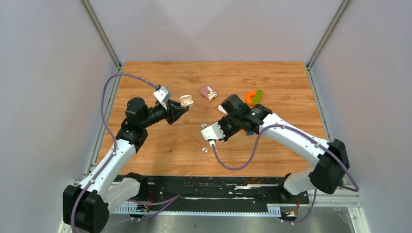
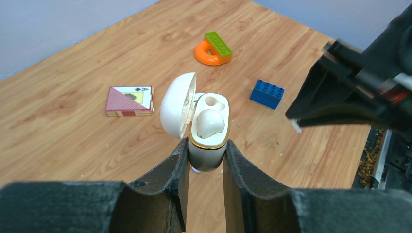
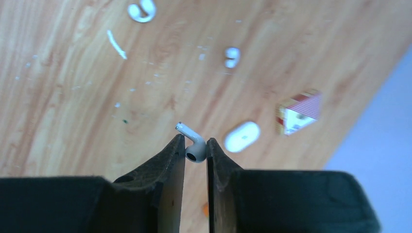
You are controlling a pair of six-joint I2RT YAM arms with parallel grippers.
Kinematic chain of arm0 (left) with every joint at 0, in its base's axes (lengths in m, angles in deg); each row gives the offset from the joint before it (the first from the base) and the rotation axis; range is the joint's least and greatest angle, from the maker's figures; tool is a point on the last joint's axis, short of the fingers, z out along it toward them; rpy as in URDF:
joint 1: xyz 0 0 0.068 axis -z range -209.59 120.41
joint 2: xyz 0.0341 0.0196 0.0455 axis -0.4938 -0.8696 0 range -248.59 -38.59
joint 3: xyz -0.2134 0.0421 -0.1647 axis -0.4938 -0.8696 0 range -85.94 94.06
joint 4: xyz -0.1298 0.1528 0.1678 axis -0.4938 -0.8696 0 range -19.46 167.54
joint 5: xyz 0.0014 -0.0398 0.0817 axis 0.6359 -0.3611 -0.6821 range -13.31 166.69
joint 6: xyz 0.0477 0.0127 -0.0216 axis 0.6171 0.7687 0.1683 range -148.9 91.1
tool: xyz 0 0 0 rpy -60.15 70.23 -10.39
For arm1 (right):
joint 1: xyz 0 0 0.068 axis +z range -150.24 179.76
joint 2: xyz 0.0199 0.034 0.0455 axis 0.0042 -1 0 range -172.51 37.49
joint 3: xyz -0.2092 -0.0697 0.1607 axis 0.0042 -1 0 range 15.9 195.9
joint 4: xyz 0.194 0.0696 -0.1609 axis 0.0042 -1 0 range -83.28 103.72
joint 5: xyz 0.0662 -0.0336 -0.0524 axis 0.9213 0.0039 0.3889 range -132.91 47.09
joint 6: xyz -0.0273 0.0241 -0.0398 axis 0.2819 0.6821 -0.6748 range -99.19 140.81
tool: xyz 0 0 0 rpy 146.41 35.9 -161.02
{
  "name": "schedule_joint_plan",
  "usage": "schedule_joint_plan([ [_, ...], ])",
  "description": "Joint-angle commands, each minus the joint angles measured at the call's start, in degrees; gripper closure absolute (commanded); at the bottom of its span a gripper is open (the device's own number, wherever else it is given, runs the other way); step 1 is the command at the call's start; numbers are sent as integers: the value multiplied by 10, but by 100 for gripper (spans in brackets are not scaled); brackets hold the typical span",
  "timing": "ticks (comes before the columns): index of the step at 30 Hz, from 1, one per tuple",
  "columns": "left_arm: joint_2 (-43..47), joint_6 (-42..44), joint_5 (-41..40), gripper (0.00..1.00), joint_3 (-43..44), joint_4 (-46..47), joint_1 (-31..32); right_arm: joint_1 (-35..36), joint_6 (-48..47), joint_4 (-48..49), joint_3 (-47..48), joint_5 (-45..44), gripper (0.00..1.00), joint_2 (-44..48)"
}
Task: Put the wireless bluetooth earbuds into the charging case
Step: Pick up the earbud from the center of the board.
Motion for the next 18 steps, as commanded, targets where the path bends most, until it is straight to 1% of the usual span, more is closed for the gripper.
schedule_joint_plan([
  [1, -3, -32, 24, 100, -15, 46, 0, 13, -41, 37, 21, -37, 92, 69],
  [3, 0, -43, 26, 100, -22, 55, 8, 28, -61, 80, 13, -60, 92, 98],
  [6, 3, -52, 25, 100, -28, 61, 22, 50, -105, 117, -3, -94, 91, 135],
  [10, -3, -48, 31, 100, -27, 63, 40, 70, -159, 170, -25, -113, 90, 170],
  [14, -14, -31, 37, 100, -18, 68, 67, 94, -174, 167, -6, -141, 89, 164],
  [18, -21, -24, 37, 100, -11, 77, 84, 105, -200, 187, -5, -153, 88, 162],
])
